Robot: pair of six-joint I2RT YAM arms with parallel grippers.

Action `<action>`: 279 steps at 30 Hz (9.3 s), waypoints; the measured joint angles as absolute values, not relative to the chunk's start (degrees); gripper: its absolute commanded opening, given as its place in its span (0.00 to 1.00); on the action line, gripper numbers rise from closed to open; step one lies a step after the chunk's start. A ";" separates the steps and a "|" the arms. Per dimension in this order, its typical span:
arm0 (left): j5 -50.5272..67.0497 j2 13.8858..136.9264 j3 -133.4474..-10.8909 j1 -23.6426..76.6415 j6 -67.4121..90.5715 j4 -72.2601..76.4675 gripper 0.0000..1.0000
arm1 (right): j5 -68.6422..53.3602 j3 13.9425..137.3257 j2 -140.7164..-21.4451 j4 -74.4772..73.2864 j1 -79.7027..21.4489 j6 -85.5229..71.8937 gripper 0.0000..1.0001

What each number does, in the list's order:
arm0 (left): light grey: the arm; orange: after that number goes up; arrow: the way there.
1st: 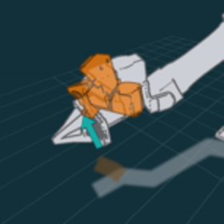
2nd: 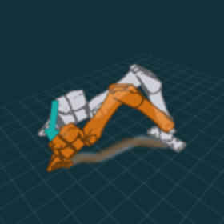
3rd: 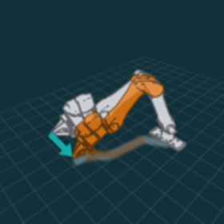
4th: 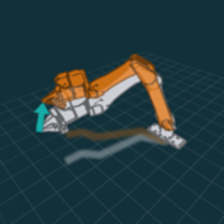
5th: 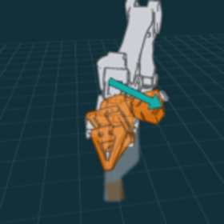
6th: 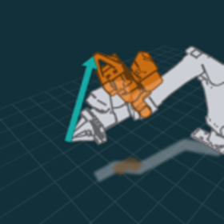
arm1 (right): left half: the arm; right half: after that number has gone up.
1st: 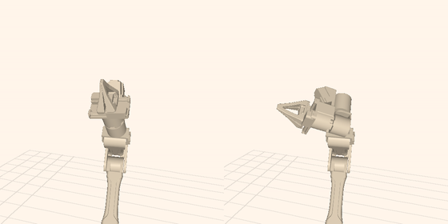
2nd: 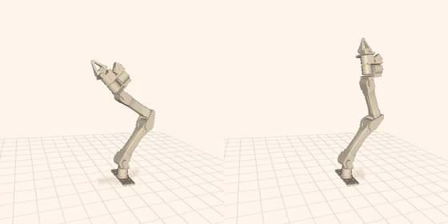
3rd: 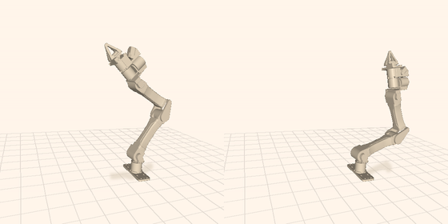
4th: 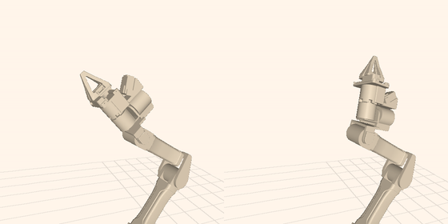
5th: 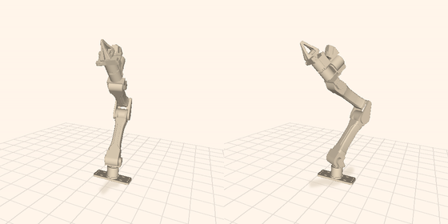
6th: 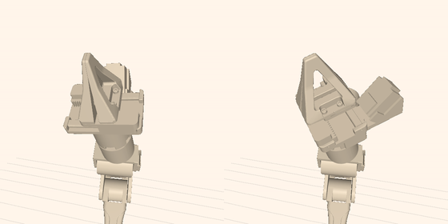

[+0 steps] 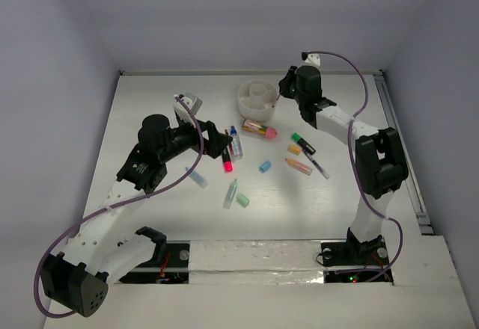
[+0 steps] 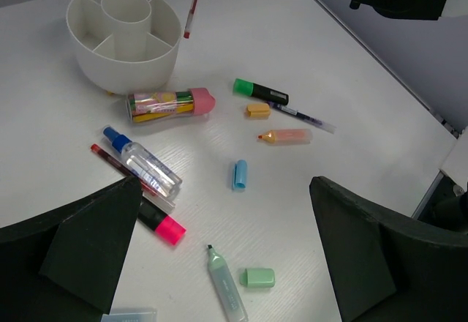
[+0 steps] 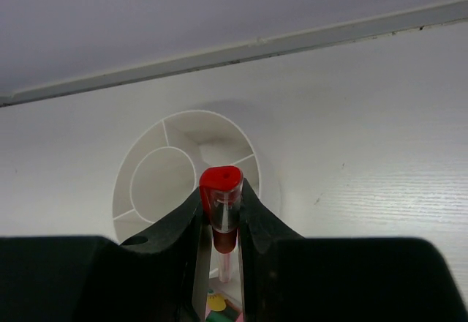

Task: Sort the stationery into containers
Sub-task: Place the pen in the storage box, then pick up the pen from the center of the board, then place the pen in the storage box.

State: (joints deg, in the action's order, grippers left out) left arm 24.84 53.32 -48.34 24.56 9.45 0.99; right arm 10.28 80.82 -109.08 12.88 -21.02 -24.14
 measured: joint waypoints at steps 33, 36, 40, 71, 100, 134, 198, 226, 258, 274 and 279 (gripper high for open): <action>24.80 53.45 -48.34 24.56 9.45 0.97 0.99 | 6.79 89.73 -115.85 10.90 -21.02 -21.23 0.58; 24.80 53.45 -48.34 24.56 9.45 0.97 0.99 | 5.69 90.08 -115.85 10.66 -21.02 -21.15 0.64; 24.77 53.45 -48.34 24.56 9.45 0.97 0.99 | 4.78 90.11 -115.31 10.02 -21.02 -21.12 0.63; 7.20 39.62 -47.16 20.05 10.63 0.14 0.83 | 4.82 113.69 -133.40 -20.75 -43.22 -11.81 0.39; 6.81 39.66 -46.72 20.05 10.66 0.12 0.84 | 9.54 121.67 -141.78 -28.32 -43.22 -13.37 0.04; 26.94 56.16 -46.48 19.68 13.69 1.50 0.58 | 3.55 85.23 -96.82 12.82 -43.22 -22.92 0.00; 36.75 58.39 -45.56 20.58 12.47 4.32 0.00 | -31.77 79.15 -94.48 16.93 -39.81 -36.77 0.29; 36.99 58.33 -45.60 20.58 12.25 3.62 0.99 | -23.38 76.36 -92.92 13.98 -37.32 -32.40 0.00; 29.26 56.55 -45.60 20.58 11.77 2.26 0.99 | 6.02 85.08 -109.91 18.04 -17.61 -24.60 0.00; 29.30 56.55 -45.60 20.58 11.75 2.26 0.99 | 0.08 85.84 -113.01 16.40 -17.61 -23.83 0.66; 29.30 56.53 -45.60 20.58 11.75 2.26 0.99 | -1.06 86.08 -111.57 13.82 -17.61 -22.59 0.54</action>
